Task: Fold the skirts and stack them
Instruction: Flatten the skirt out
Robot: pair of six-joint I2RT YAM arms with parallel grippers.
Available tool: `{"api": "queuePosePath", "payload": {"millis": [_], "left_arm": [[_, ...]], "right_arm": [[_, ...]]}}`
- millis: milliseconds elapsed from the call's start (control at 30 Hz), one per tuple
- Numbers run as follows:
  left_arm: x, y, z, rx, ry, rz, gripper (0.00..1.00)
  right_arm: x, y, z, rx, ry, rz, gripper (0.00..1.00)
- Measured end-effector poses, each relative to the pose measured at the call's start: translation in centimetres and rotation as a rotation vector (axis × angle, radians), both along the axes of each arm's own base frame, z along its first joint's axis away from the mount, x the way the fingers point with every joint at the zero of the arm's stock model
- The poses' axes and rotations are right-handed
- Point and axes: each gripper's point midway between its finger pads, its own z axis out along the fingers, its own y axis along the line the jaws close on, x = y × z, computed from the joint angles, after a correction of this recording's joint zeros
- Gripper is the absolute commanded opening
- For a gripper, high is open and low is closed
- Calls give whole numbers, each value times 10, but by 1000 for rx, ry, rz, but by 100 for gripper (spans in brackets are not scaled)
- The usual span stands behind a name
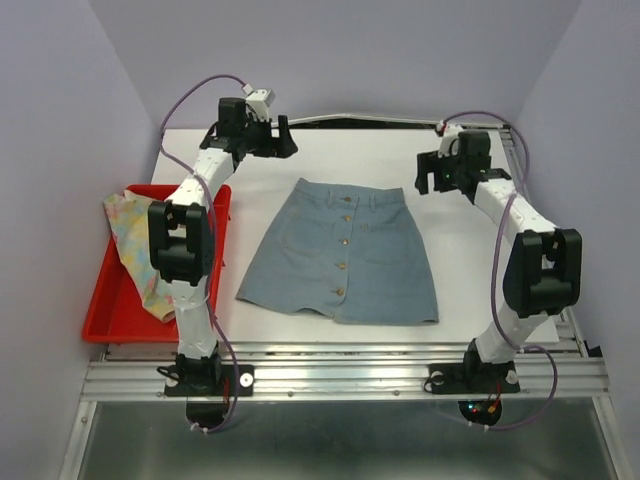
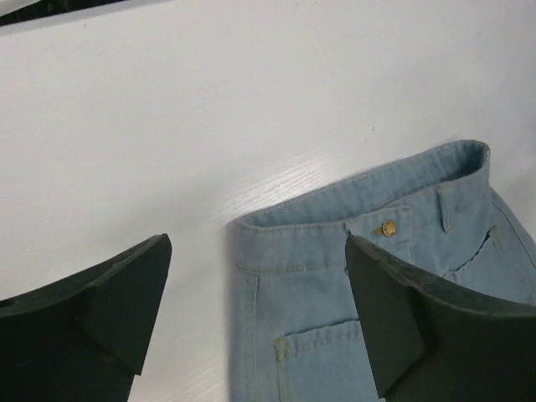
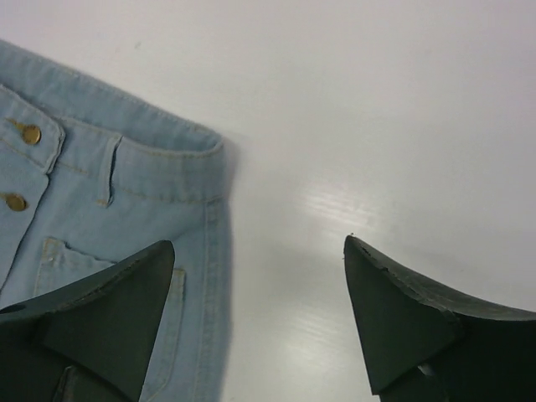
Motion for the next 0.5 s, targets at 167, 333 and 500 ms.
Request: {"api": "queuePosePath", "payload": {"millis": [167, 333, 500], "left_arm": [[-35, 15, 32, 9, -33, 18, 96], [-91, 9, 45, -19, -50, -43, 87], [-132, 2, -9, -21, 88, -95, 87]], "right_arm": [[33, -8, 58, -54, -185, 196, 72], [59, 23, 83, -96, -298, 449, 68], [93, 45, 39, -102, -247, 609, 73]]}}
